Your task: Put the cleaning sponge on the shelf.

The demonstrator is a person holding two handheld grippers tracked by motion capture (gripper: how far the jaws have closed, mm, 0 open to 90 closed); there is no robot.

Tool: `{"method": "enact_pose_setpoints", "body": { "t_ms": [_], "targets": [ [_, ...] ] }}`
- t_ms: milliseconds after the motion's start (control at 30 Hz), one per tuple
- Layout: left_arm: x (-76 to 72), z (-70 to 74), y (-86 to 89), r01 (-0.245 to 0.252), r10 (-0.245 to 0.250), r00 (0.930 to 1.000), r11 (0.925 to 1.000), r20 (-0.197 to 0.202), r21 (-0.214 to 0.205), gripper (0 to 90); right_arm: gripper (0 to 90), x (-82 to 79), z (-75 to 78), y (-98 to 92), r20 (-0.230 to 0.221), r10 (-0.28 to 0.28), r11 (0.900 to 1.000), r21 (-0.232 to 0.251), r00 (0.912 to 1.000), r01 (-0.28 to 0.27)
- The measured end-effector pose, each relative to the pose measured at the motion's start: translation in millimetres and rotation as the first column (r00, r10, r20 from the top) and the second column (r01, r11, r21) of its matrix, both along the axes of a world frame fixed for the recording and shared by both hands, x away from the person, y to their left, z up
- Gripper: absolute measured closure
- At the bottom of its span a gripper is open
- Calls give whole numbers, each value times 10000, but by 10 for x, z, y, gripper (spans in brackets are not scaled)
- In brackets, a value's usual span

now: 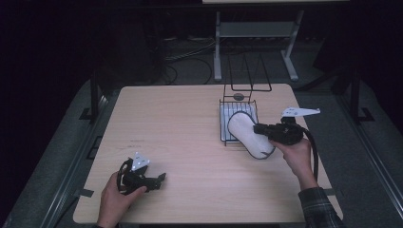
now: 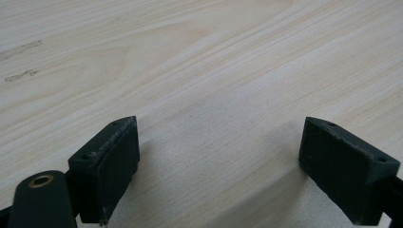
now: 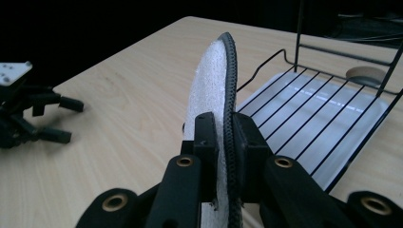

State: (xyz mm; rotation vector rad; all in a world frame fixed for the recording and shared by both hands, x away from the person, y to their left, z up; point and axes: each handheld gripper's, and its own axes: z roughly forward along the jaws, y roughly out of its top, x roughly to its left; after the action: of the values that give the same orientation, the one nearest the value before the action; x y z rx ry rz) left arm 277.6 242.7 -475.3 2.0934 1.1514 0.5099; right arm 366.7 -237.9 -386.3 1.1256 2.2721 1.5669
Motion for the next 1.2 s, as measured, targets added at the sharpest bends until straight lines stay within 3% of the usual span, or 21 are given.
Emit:
{"method": "enact_pose_setpoints", "body": {
  "t_ms": [367, 600, 933, 1100, 1200],
  "targets": [
    [0, 0, 0, -1, 1, 10000, 10000, -2, -2, 127, 812, 354, 28, 60, -54, -258, 9996, 138, 9997, 259],
    [-1, 0, -1, 0, 0, 10000, 10000, -8, -6, 127, 812, 555, 25, 98, -218, -342, 9982, 487, 9992, 352],
    [0, 0, 0, 2, -2, 10000, 10000, -2, 1, 127, 807, 751, -37, 151, -355, -519, 9974, 488, 9980, 536],
    [0, 0, 0, 2, -2, 10000, 10000, 0, 2, 127, 801, 802, -114, 170, -679, -635, 9961, 564, 9957, 674],
    [0, 0, 0, 2, -2, 10000, 10000, -1, 3, 127, 795, 835, -147, 177, -577, -724, 9958, 513, 9957, 754]
  ]
}}
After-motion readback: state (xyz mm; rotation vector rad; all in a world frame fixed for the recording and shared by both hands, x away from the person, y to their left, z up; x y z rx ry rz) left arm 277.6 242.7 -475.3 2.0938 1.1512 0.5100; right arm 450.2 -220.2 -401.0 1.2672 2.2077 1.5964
